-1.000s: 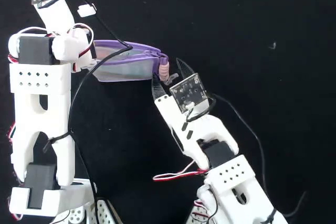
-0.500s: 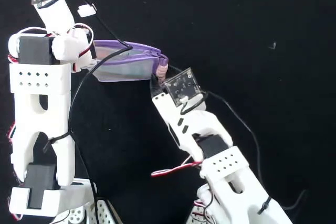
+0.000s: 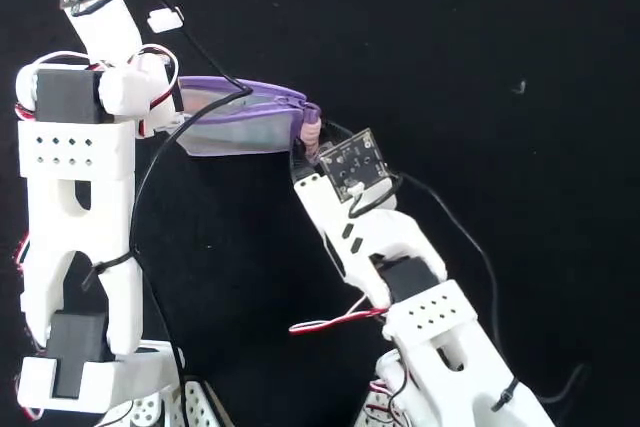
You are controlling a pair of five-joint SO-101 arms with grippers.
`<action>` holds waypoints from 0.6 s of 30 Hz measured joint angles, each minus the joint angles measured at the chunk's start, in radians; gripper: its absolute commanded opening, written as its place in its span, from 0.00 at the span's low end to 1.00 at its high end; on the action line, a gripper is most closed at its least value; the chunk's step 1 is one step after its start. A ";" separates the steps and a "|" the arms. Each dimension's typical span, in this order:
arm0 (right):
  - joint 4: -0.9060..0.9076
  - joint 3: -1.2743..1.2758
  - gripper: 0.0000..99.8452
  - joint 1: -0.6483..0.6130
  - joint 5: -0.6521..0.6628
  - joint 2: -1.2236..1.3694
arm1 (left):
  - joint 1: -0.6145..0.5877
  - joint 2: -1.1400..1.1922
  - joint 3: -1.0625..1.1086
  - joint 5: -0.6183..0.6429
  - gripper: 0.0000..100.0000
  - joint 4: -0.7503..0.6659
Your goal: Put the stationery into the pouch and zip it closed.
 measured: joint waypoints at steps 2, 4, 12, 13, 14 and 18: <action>0.000 0.000 0.04 0.000 0.000 0.000 | 0.000 0.000 0.000 0.000 0.03 0.000; 0.000 0.000 0.01 0.003 0.000 0.000 | 0.000 0.000 0.000 0.000 0.03 0.000; 0.000 0.000 0.01 0.005 0.000 0.000 | -0.005 -0.003 0.021 0.000 0.03 -0.020; 0.000 0.000 0.01 0.005 0.000 0.000 | -0.005 -0.005 0.029 0.000 0.03 -0.029; 0.000 0.000 0.01 0.005 0.000 0.000 | -0.005 -0.005 0.037 -0.002 0.03 -0.040; 0.000 -0.002 0.01 0.005 0.000 0.000 | -0.005 -0.008 0.044 -0.002 0.06 -0.052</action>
